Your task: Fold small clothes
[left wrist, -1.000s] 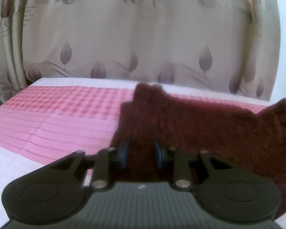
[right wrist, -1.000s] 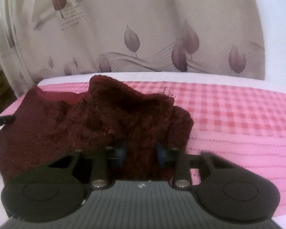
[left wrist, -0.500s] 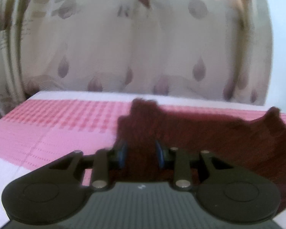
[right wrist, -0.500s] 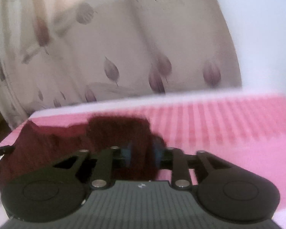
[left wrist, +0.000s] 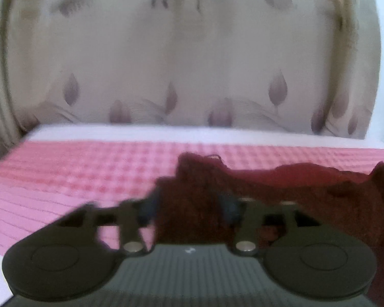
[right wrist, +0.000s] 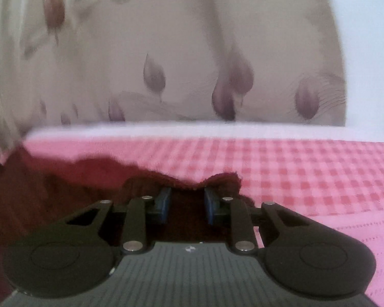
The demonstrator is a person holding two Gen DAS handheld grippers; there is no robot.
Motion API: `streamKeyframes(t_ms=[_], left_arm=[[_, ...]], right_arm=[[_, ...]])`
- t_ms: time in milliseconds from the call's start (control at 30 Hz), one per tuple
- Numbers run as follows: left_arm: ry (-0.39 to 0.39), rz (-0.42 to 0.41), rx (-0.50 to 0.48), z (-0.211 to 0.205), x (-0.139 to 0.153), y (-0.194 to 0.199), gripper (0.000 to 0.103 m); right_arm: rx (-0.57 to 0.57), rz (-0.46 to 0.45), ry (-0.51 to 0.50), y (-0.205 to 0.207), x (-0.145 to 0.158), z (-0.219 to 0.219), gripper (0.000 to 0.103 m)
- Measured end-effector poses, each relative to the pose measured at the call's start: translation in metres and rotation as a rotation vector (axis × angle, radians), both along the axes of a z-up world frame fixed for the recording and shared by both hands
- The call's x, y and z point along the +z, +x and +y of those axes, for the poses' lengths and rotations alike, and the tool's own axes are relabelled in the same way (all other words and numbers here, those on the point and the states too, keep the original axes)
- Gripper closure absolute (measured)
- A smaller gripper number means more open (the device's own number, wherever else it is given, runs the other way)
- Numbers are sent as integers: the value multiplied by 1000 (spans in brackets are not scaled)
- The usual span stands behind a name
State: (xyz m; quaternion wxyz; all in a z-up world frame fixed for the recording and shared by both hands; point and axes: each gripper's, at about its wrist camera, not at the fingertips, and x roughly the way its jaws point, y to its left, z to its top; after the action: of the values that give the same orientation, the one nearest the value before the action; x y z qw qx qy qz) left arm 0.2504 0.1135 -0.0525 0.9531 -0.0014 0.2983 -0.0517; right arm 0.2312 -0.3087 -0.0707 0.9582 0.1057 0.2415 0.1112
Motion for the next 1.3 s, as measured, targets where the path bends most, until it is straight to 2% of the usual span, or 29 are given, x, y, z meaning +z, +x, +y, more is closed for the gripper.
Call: streamKeyframes(t_ms=[33,100,133,200,233,267,367,433,500,533,567,600,667,733,800,900,967,1033,1167,1233,1300], left_arm=[[-23,26,0,2,-2,9,31],[-73,65,-19,6,-7,20,31],[-93,87,-37,7,-9,25,32],[-98,108,-18,7,-13,30,68],[-94,122,-20,6,-15,32,92],[-93,121,-21,6,-14,31,92],[-34,33,17,5,-4,19,94],[-36,-17,85,16,4,15,93],[-57,-13,134,31,1,20,94],[-18,3,190,34,-6,25,95],[25,20,220,35,-14,28,95],[48,40,210,35,-22,30,95],[56,60,205,37,-30,29,95],[11,-11,212,43,-23,16,95],[46,-85,244,43,-10,1,95],[27,-114,157,37,10,-21,95],[28,-97,67,23,14,-32,95],[31,-49,-11,9,4,-36,94],[117,-6,-19,-15,-32,-35,95],[156,-52,-12,-17,-44,-40,95],[195,-61,-10,-21,-43,-43,95]], right_arm=[[-4,-28,27,-8,5,-2,66],[5,-53,56,-20,9,-2,62],[12,-62,57,-27,10,1,56],[26,-67,34,-34,12,3,44],[34,-59,12,-36,9,7,37],[43,-48,-9,-37,5,11,35],[49,9,-76,-33,-9,22,35],[40,19,-91,-33,-15,24,36],[31,23,-86,-32,-18,23,36],[28,27,-84,-30,-18,23,36],[24,27,-79,-29,-19,23,36],[21,28,-75,-29,-19,22,36],[24,18,-52,-31,-19,19,34],[18,-22,10,-39,-14,11,33],[12,-55,61,-45,-6,2,30],[40,-71,61,-55,6,-3,30],[73,-83,39,-58,12,0,30],[90,-90,-31,-57,12,10,30],[63,-42,-88,-37,-3,23,30],[38,26,-132,-24,-17,27,30],[36,48,-135,-20,-23,27,28]])
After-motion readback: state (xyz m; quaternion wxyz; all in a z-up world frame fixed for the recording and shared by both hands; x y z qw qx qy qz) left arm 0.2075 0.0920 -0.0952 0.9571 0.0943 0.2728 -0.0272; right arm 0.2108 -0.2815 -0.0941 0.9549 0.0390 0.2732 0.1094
